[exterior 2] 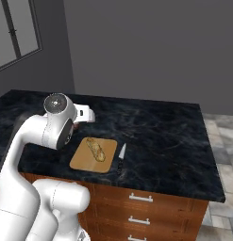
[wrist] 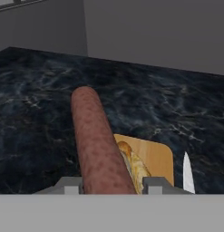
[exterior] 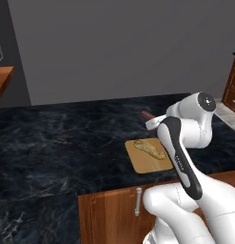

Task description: Retrieve the sausage and cheese from the fridge and place them on the cutting board on the counter.

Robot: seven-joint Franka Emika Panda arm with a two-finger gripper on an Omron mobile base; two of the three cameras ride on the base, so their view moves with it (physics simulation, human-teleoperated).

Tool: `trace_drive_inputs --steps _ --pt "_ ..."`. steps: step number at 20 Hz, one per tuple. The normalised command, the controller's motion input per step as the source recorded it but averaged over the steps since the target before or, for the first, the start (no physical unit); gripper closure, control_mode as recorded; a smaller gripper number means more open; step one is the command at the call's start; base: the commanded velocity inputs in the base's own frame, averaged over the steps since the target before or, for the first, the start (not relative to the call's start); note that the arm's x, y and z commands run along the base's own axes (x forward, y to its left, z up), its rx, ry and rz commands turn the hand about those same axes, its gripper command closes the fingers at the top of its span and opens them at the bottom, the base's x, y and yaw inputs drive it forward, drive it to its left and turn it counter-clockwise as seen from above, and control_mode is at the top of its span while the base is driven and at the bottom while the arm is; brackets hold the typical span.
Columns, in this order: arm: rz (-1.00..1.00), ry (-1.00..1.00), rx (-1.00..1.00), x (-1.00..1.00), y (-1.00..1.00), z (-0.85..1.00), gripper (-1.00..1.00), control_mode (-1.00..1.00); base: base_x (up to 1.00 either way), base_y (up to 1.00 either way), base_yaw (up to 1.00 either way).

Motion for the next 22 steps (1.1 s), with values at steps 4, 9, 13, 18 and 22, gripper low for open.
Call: trace_drive_inputs --steps 4,9,13,18,22 --pt "0.02 0.0 0.04 0.02 -0.28 -0.31 1.0 -1.0 0.0 0.0 0.0" --pt "0.21 0.29 -0.05 0.33 -0.33 -0.47 1.0 -1.0 0.0 0.0 0.0" --pt "0.22 0.3 -0.09 0.04 0.01 -0.39 1.0 -1.0 0.0 0.0 0.0" --pt "0.11 0.11 -0.07 0.08 0.53 -0.56 1.0 -1.0 0.0 0.0 0.0" --pt "-0.02 0.0 0.0 0.09 0.69 -0.69 1.0 -1.0 0.0 0.0 0.0"
